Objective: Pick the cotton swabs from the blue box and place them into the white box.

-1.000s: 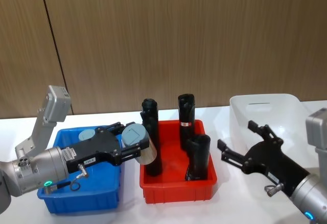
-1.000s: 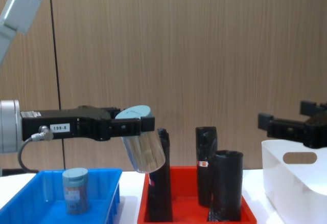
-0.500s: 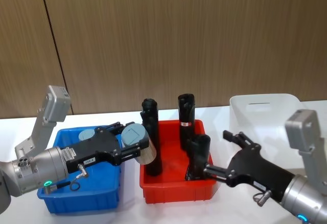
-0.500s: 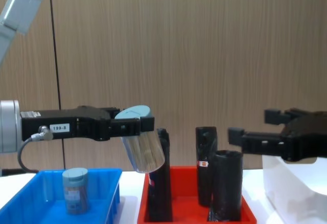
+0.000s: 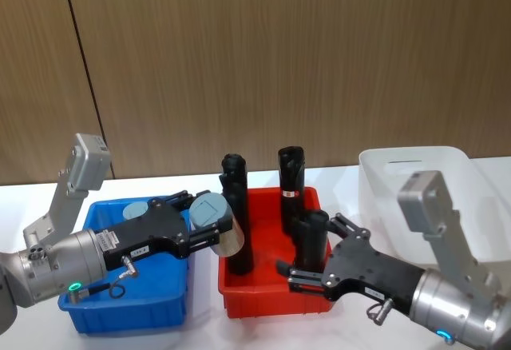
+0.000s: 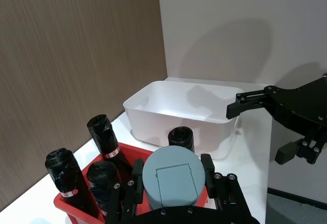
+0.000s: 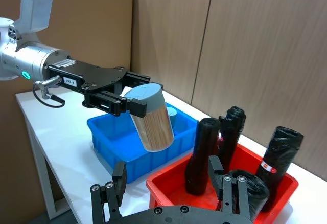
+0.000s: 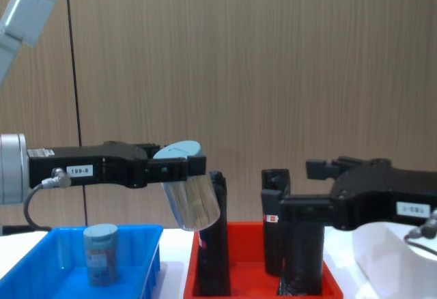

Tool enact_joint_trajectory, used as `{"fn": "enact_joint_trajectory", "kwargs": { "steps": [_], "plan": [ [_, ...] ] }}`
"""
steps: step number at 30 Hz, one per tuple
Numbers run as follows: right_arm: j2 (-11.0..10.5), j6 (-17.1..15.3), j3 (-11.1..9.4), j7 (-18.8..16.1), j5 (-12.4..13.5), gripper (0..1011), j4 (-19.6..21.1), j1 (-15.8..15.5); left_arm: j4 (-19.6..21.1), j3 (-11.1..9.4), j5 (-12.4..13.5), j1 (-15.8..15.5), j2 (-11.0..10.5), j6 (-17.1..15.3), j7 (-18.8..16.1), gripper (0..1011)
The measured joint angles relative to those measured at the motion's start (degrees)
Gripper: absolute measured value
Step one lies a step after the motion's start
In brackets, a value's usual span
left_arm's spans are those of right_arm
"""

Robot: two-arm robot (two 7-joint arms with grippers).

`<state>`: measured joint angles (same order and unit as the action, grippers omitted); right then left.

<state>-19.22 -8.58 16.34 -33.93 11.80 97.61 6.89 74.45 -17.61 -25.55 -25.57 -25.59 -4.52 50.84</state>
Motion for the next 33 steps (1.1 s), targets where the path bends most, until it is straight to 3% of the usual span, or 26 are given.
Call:
{"fn": "enact_joint_trajectory", "kwargs": {
  "steps": [33],
  "plan": [
    [6.6,1.6,4.0,-2.5,-5.4,1002,-12.0,8.7,0.0,0.0,0.0,0.0,0.0,0.0,0.0,671]
  ]
}}
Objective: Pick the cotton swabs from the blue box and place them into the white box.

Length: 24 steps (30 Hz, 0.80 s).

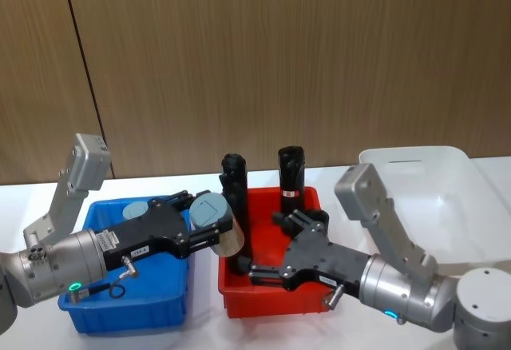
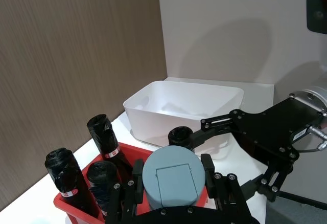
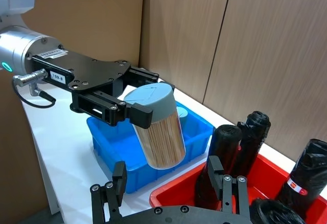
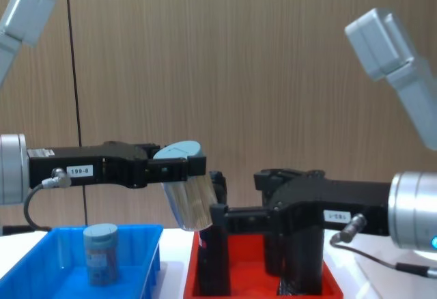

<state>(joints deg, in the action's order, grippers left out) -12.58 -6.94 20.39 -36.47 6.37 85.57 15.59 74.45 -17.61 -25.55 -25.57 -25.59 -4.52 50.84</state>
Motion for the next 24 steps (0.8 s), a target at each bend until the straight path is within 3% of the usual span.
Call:
{"fn": "enact_joint_trajectory", "kwargs": {
  "steps": [24],
  "plan": [
    [4.1,3.4,2.6,1.4,-4.0,1002,-8.4,4.8,0.0,0.0,0.0,0.0,0.0,0.0,0.0,671]
  ]
}}
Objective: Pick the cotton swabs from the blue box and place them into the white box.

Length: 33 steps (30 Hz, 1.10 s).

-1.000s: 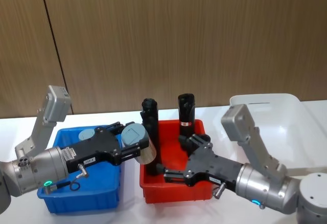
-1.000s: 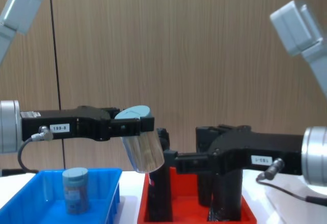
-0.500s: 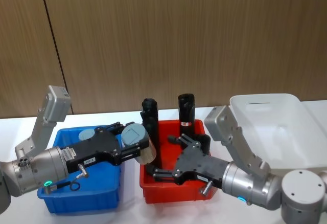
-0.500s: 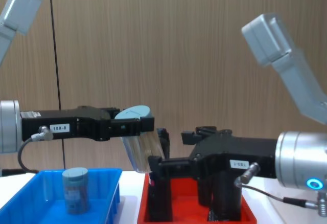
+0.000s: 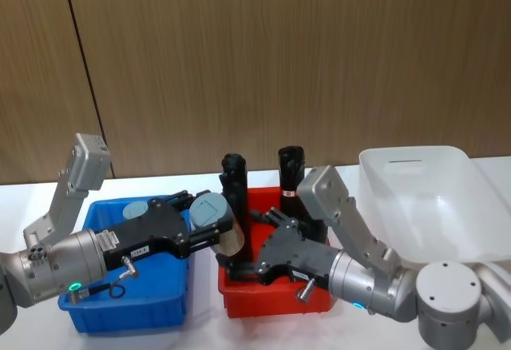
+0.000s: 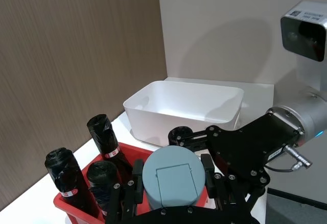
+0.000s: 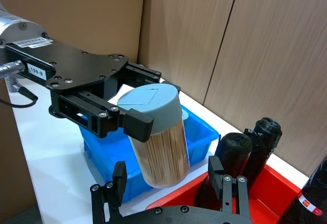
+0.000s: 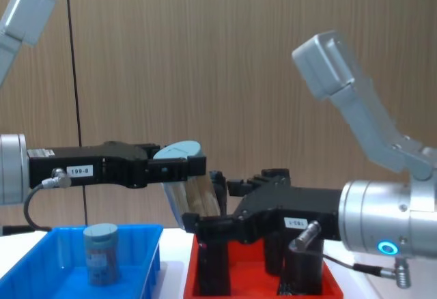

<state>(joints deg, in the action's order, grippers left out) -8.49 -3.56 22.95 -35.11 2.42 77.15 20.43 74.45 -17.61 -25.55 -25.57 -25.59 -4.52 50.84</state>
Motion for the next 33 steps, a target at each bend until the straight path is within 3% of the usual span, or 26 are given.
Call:
{"fn": "enact_joint_trajectory", "kwargs": {
  "steps": [18,22,31,33],
  "plan": [
    [2.3,2.0,1.3,2.0,-1.7,1002,-5.0,2.8,0.0,0.0,0.0,0.0,0.0,0.0,0.0,671],
    [2.7,2.2,1.6,2.2,-2.0,945,-5.8,3.3,0.0,0.0,0.0,0.0,0.0,0.0,0.0,671],
    [3.1,2.2,2.0,2.2,-2.9,683,-6.7,4.0,0.0,0.0,0.0,0.0,0.0,0.0,-0.1,671],
    [3.2,2.0,2.1,2.2,-3.1,669,-6.8,4.1,0.0,0.0,0.0,0.0,0.0,0.0,-0.1,672]
  ]
}}
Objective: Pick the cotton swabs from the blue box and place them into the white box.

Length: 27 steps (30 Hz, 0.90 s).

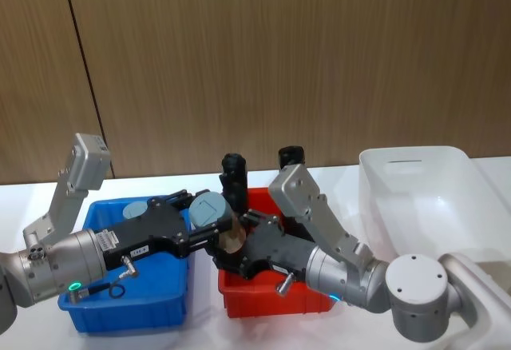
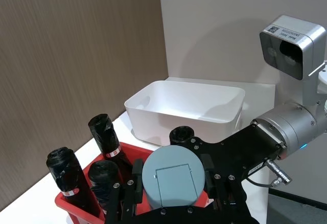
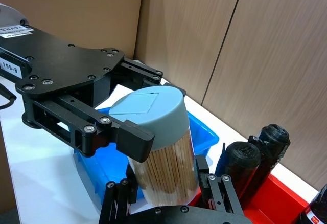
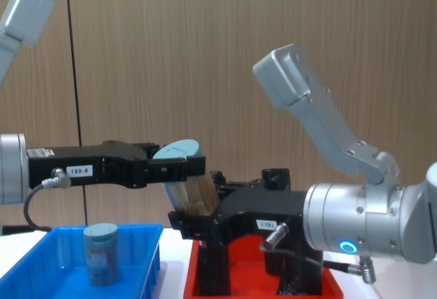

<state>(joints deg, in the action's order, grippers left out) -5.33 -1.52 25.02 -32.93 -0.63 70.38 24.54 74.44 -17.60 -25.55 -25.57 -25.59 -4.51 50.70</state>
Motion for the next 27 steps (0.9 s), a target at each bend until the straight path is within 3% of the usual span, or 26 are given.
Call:
{"fn": "enact_joint_trajectory", "kwargs": {
  "steps": [9,20,27],
  "plan": [
    [0.1,-0.6,0.3,-0.1,-0.5,667,-0.1,0.2,0.0,0.0,0.0,0.0,0.0,0.0,0.1,672],
    [-0.1,-0.9,0.6,-0.4,-0.5,667,0.3,0.2,0.0,0.0,0.0,0.0,0.0,0.0,0.1,973],
    [-0.7,-0.9,0.2,0.0,0.7,665,1.2,-0.2,0.0,0.0,0.0,0.0,0.0,0.0,0.1,1004]
  ]
}}
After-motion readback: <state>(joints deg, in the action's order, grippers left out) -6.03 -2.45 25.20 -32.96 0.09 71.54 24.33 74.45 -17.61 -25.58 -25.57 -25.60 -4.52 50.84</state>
